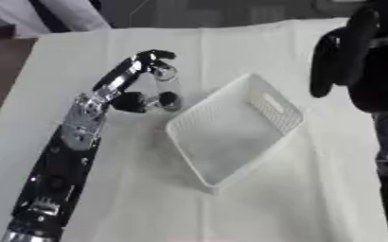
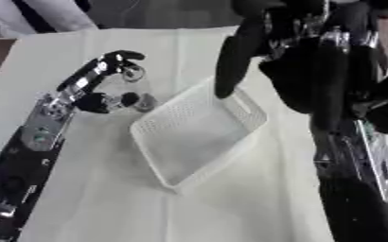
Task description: Pick up objects on the table and place them in the box.
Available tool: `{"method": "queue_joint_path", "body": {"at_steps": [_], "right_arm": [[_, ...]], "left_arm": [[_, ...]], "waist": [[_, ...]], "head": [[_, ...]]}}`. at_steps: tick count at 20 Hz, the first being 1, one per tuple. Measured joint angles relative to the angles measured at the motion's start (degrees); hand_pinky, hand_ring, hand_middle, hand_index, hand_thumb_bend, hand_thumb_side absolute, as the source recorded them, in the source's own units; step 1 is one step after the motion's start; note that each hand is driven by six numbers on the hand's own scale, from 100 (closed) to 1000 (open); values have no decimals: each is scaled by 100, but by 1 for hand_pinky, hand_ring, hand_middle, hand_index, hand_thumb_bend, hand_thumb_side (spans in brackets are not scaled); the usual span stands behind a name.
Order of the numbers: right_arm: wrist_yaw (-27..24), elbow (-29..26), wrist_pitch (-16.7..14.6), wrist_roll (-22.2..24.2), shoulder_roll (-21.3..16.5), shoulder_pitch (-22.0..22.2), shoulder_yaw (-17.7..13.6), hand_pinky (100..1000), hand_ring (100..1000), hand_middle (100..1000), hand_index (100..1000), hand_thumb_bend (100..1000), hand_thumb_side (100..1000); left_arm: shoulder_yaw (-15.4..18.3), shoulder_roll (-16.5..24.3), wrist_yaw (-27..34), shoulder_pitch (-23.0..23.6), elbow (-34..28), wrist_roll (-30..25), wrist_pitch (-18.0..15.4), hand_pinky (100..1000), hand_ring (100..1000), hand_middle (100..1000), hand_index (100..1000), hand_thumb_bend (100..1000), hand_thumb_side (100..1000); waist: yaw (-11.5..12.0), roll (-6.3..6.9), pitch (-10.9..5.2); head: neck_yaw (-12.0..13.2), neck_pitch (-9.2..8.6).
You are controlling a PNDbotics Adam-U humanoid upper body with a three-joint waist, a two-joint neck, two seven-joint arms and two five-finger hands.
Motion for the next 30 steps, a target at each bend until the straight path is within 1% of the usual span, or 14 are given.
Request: {"method": "queue_joint_path", "body": {"at_steps": [2,5,6,7,18,21,22,23,25,26,27,28,29,30], "right_arm": [[0,0,3,3,0,0,2,529,621,798,324,100,958],[0,0,23,23,0,0,8,529,622,798,327,100,957],[0,0,27,27,0,0,14,529,622,798,327,100,957],[0,-1,33,33,0,0,16,529,622,798,329,100,957],[-29,-54,71,71,1,1,18,530,623,799,330,100,955],[-44,-67,74,74,1,1,17,530,623,799,330,100,955],[-44,-67,74,74,1,1,17,530,623,799,329,100,955],[-44,-67,75,75,1,1,17,530,623,799,329,100,955],[-44,-68,76,76,1,1,17,530,623,798,328,100,955],[-44,-68,76,76,1,1,16,530,623,798,328,100,955],[-44,-68,77,77,1,1,16,530,624,798,328,100,955],[-44,-68,77,77,1,1,16,530,624,798,328,100,955],[-44,-68,77,77,1,1,15,530,624,798,328,100,955],[-44,-68,77,77,2,1,15,530,624,798,328,100,955]], "left_arm": [[0,0,-19,0,14,-7,-3,713,796,848,924,469,735],[0,-1,-69,0,25,-21,-16,711,792,842,919,455,748],[0,-2,-77,0,48,-22,-20,711,792,842,919,478,853],[0,-9,-85,-1,80,-19,-22,705,789,838,916,451,758],[5,-138,-89,-57,437,34,-101,698,781,834,917,430,811],[12,-140,-92,-73,465,23,-129,696,779,832,915,426,812],[22,-143,-94,-79,472,23,-129,685,769,822,906,410,807],[36,-146,-94,-80,479,25,-130,671,756,807,891,389,788],[56,-172,-90,-82,503,74,-116,627,713,761,850,318,733],[76,-192,-74,-83,509,134,-90,589,670,716,814,215,683],[82,-196,-41,-82,531,220,-47,561,641,687,789,147,638],[85,-214,-1,-77,565,322,11,505,590,638,745,100,527],[84,-245,42,-50,605,438,78,505,590,638,745,100,527],[84,-257,86,-44,631,562,149,423,527,583,697,100,418]], "waist": [[0,1,6],[-18,25,7],[-31,33,7],[-34,37,7],[-129,42,10],[-139,44,18],[-142,44,18],[-144,44,19],[-155,44,20],[-159,44,20],[-172,44,23],[-176,44,26],[-179,44,38],[-181,44,50]], "head": [[0,0],[0,0],[0,0],[0,0],[1,0],[1,0],[1,0],[1,0],[1,0],[1,0],[1,0],[1,0],[1,0],[1,0]]}}
